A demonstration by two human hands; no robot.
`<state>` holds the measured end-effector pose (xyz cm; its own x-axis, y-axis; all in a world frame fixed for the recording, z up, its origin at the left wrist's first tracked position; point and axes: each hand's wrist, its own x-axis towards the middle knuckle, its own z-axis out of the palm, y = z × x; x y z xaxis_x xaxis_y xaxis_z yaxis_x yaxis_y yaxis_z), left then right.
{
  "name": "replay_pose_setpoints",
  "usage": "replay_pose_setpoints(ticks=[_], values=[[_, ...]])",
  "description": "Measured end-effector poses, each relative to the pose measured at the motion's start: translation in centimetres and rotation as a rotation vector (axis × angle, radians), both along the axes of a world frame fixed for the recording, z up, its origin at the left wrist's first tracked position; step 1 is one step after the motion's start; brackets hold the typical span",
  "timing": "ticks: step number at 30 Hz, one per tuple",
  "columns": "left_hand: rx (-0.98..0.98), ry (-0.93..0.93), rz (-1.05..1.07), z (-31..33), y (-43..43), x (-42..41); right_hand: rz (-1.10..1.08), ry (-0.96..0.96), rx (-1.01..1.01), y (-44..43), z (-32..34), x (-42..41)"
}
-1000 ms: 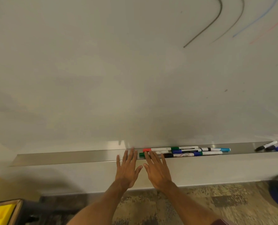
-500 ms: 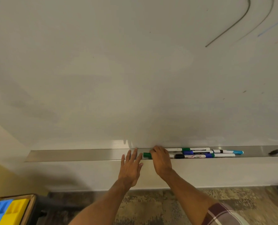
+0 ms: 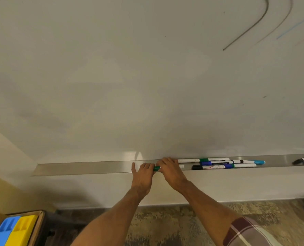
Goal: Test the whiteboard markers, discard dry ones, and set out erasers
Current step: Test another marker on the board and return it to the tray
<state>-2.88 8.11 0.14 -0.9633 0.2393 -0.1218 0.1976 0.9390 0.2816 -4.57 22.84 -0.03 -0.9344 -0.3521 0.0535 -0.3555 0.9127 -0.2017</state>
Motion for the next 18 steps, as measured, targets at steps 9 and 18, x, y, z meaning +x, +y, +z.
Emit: replay_pose_setpoints(ticks=[9,18], values=[[0.055,0.150,-0.111,2.7,0.4,-0.4,0.100,-0.026,-0.037,1.8,3.1,0.6],[0.022,0.300,-0.258,4.2,1.1,-0.2,-0.029,0.058,0.002,4.0,4.5,2.7]])
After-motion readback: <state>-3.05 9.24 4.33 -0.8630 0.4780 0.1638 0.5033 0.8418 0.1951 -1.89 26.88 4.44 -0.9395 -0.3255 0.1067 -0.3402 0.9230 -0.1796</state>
